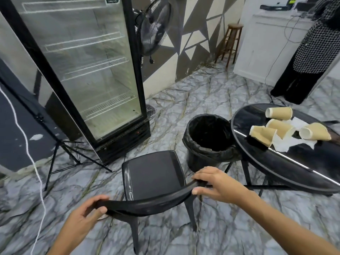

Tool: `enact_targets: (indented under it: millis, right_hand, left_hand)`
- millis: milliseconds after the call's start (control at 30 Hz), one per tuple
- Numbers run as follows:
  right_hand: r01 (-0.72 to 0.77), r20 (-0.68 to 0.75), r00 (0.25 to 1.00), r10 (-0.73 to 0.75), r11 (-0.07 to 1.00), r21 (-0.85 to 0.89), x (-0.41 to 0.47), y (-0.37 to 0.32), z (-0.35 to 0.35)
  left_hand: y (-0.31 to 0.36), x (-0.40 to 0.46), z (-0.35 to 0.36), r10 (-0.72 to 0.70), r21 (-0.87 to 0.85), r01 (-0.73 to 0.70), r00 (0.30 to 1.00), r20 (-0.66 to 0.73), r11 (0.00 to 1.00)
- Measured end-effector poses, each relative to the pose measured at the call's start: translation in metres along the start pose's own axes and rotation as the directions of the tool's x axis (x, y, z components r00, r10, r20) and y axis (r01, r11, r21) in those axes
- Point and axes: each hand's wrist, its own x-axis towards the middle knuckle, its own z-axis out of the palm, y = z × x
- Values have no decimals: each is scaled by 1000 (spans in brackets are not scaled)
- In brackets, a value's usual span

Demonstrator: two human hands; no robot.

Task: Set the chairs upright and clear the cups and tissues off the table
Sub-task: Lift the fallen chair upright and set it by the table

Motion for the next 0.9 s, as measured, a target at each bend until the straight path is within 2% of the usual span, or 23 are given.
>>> enact_targets:
  millis: [100,200,267,433,633,900]
  right_hand:
    - [-21,12,1000,21,999,-36,5,9,-8]
    - [-103,58,993,101,995,18,7,18,-10]
    - [-141,68,988,137,988,55,9,23,-8]
    - [-139,24,990,137,979,147,10,28,2]
    - [-115,-15,993,118,981,154,5,32,7]
    - [-209,-146,959,241,957,202,-43,14,6]
  left_hand:
    - [15,-2,4,43,81,-47,998,53,996]
    - [37,1,20,154,245,-184,979,133,952]
    - [45,4,24,162,294,-205,973,165,934]
    - [54,1,25,146,232,-164,985,93,959]
    - [55,-1,28,121,190,-126,992,38,974]
    - [69,15,23,170,245,-212,968,182,946]
